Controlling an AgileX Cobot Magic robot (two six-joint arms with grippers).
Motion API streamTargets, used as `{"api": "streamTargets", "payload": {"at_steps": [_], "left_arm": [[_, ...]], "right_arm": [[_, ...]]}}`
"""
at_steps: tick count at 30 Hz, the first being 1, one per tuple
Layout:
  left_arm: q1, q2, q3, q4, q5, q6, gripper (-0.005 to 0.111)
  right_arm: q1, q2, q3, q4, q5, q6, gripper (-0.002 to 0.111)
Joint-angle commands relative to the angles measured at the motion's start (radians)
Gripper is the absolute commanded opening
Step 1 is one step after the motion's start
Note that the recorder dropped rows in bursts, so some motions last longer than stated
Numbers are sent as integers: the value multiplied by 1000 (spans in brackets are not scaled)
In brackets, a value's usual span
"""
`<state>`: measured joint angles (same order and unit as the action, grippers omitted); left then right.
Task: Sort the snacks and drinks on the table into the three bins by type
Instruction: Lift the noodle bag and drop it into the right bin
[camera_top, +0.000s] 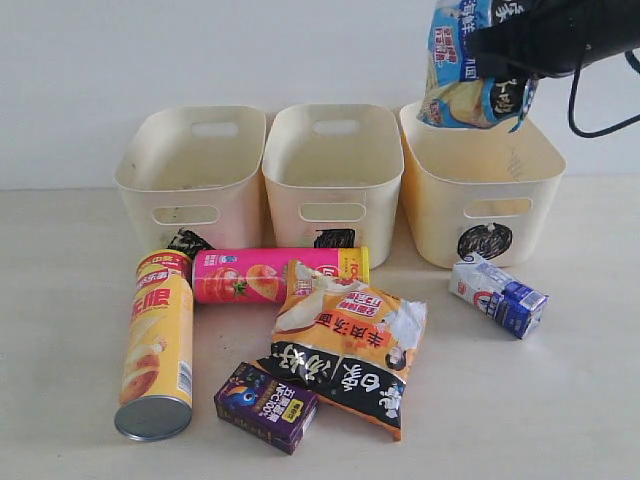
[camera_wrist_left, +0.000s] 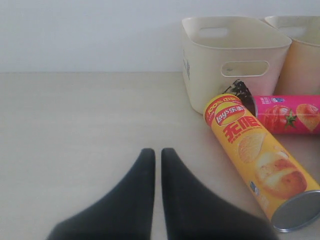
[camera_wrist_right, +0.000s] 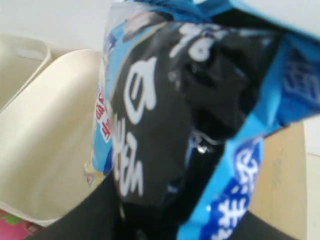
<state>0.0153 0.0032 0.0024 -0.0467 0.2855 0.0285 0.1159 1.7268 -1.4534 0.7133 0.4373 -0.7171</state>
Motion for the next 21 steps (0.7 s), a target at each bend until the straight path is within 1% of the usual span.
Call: {"api": "streamTargets", "payload": {"at_steps": [1,6,8,11,17,19,20,21], "left_arm": [[4,-3,-2,-5,-6,-9,4],[4,-3,-2,-5,-6,-9,4],[4,-3,-2,-5,-6,-9,4],[4,-3,-2,-5,-6,-9,4],[4,-3,-2,-5,-6,-9,4],[4,-3,-2,-5,-6,-9,4],[4,-3,-2,-5,-8,-9,4],[4,-3,-2,-5,-8,-9,4]], "right_arm": [[-16,69,-62,-11,-55,2,1],[-16,162,-128,-55,-68,2,1],[-16,226,-154,-70,-99,2,1],[-16,278,-154,-76,-159,2,1],[-16,315,-154,-76,-189,-18,2],[-16,319,-154,-76,-193,-18,10],[-16,321,-154,-76,-193,-18,21],[-16,323,-154,-76,-193,-18,36]]}}
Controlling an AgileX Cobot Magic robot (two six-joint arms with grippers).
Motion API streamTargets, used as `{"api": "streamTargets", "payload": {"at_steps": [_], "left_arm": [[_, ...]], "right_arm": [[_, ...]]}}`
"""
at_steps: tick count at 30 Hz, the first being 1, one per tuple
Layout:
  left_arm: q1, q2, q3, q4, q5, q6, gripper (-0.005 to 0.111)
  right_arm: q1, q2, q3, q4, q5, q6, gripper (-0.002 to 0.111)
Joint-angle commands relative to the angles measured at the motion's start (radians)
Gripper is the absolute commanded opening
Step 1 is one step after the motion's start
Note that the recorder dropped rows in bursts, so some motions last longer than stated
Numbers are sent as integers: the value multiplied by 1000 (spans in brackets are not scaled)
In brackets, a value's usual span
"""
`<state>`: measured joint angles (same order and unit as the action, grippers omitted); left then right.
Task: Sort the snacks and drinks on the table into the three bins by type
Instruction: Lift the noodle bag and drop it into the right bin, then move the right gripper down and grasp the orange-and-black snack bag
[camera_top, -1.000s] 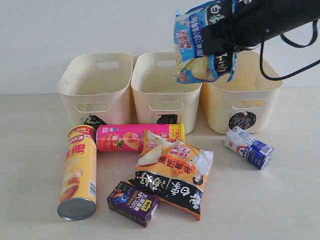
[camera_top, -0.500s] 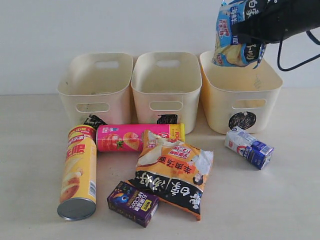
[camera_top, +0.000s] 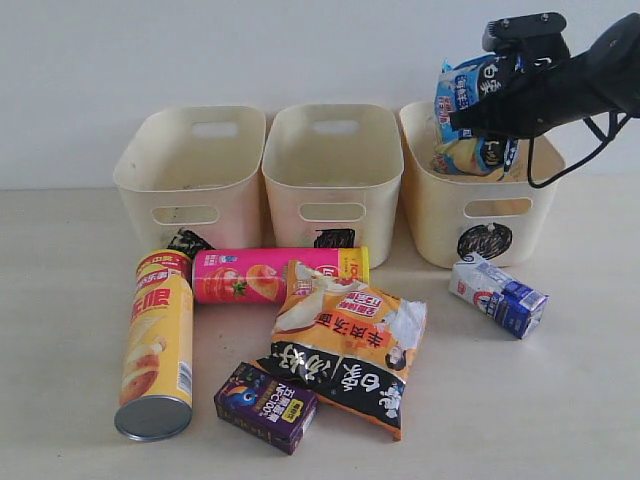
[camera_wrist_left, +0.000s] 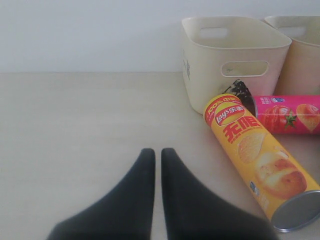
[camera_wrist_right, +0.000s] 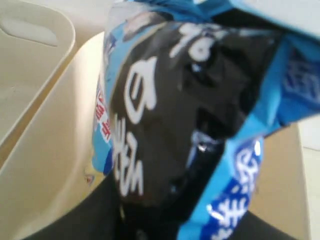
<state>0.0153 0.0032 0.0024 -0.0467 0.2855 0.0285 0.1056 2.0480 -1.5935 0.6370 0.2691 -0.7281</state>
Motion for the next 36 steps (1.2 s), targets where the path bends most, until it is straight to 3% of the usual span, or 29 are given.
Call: {"api": "streamTargets", "payload": {"at_steps": [1,3,5,11,17,20,28,31,36], "left_arm": [[4,-3,-2,-5,-8,-9,4],[4,-3,-2,-5,-8,-9,4],[4,-3,-2,-5,-8,-9,4],[4,-3,-2,-5,-6,-9,4],[4,-3,-2,-5,-6,-9,4],[4,-3,-2,-5,-6,-9,4],[4,-3,-2,-5,-9,-9,4],[4,-3,-2,-5,-9,-9,4],[4,-3,-2,-5,-7,-9,4]], "right_arm": [[-6,2,-13,1,-25,-7,47],[-6,2,-13,1,-37,-7,76],[-6,2,-13,1,-40,-5,86],[-6,-44,-13,1,-5,13,82],[-6,-121,-13,1,145,13,81],[-6,-151,-13,1,231,13,68],[-6,-225,-13,-10,512,51,0],[-4,-253,1,-62,589,122,0],[-4,-345,156,-73,532,154,0]]}}
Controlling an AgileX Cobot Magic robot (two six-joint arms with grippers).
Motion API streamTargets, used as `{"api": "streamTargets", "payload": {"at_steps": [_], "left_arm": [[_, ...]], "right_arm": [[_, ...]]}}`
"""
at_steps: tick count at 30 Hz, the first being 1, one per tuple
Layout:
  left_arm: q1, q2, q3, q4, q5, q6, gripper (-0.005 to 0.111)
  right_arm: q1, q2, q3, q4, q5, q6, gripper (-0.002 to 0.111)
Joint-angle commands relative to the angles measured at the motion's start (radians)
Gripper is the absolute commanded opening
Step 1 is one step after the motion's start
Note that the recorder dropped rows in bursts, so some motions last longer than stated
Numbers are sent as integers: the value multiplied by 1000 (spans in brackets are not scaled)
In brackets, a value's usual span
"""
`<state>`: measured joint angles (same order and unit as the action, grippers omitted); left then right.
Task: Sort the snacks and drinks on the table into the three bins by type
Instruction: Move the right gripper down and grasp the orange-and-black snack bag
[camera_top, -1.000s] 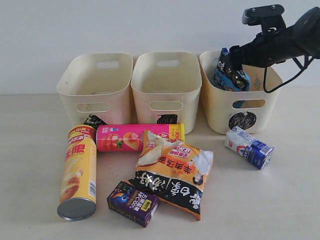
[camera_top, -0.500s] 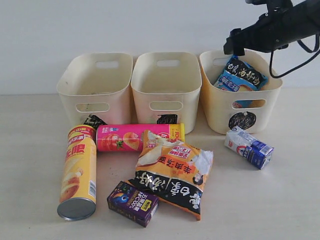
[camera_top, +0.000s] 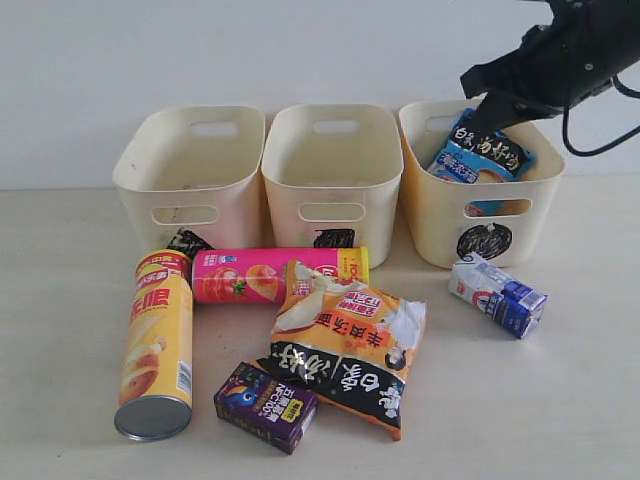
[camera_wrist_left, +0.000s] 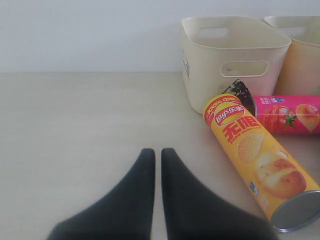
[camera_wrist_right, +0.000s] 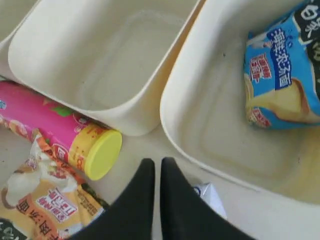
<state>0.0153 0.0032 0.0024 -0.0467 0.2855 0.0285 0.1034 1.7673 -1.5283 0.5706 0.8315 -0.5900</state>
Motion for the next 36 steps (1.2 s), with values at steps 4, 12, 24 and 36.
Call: {"api": "streamTargets", "payload": {"at_steps": [4,12,24,36], "left_arm": [[4,-3,-2,-5,-7,-9,4],[4,-3,-2,-5,-8,-9,4],[4,-3,-2,-5,-7,-9,4],[4,-3,-2,-5,-8,-9,4]], "right_arm": [[-2,-173,300,24,-54,9,0],[90,-221,651,211,-291,-117,0],[155,-211,748,389,-353,-106,76],[157,-11,748,729,-295,-372,85]]}}
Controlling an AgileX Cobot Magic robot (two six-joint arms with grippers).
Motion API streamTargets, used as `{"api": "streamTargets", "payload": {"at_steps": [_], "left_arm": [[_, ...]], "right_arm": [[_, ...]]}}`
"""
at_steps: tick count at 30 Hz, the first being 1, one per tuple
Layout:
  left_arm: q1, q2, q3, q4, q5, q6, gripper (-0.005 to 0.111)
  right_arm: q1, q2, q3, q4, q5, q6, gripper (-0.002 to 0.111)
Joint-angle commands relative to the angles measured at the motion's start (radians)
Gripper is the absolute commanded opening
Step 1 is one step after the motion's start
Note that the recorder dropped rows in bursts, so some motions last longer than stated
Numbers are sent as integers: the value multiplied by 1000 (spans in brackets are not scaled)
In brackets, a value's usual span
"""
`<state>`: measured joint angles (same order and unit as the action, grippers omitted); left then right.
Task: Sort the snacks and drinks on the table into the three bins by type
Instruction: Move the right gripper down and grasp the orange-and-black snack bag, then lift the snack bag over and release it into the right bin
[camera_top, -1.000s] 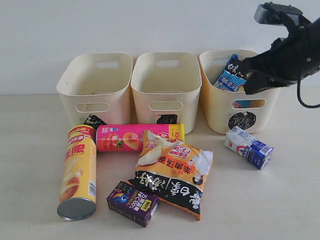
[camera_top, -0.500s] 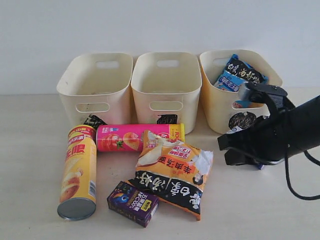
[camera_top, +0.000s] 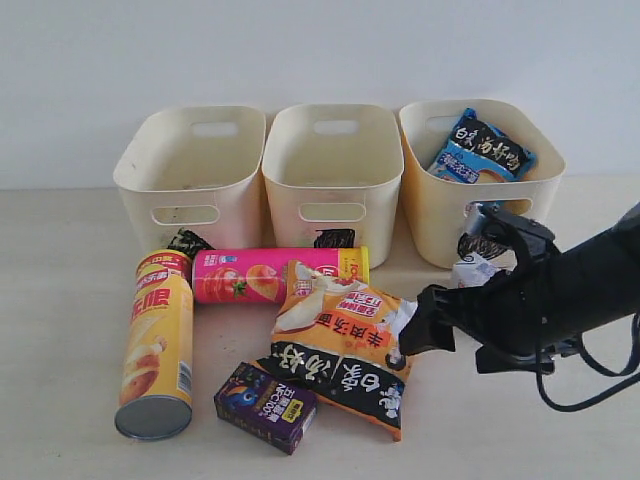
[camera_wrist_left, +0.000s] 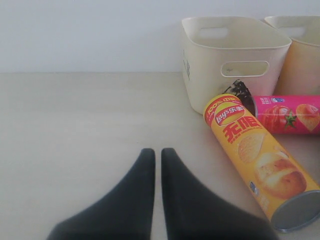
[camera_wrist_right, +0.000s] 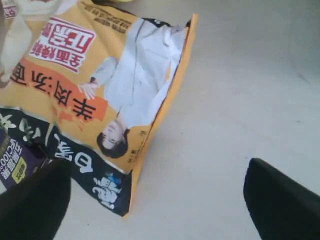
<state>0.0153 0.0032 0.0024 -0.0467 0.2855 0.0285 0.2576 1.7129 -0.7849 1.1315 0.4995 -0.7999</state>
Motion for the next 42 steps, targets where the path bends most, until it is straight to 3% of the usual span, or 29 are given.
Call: {"api": "streamTargets", "payload": {"at_steps": [1,5,14,34,38,42], "left_arm": [[4,-3,-2,-5,-8,-9,4],[4,-3,-2,-5,-8,-9,4],[4,-3,-2,-5,-6,-9,4],[4,-3,-2,-5,-9,-9,4],[4,-3,-2,-5,-7,-9,4],[4,-3,-2,-5,-7,-9,4]], "right_arm": [[2,56,5,215,48,-206,85],[2,102,5,394,72,-355,85],[2,187,3,568,112,-531,85],[22,366,-105,613,226,-582,84],[22,371,-113,613,205,-589,67],[22,371,-113,613,158,-589,34]]}}
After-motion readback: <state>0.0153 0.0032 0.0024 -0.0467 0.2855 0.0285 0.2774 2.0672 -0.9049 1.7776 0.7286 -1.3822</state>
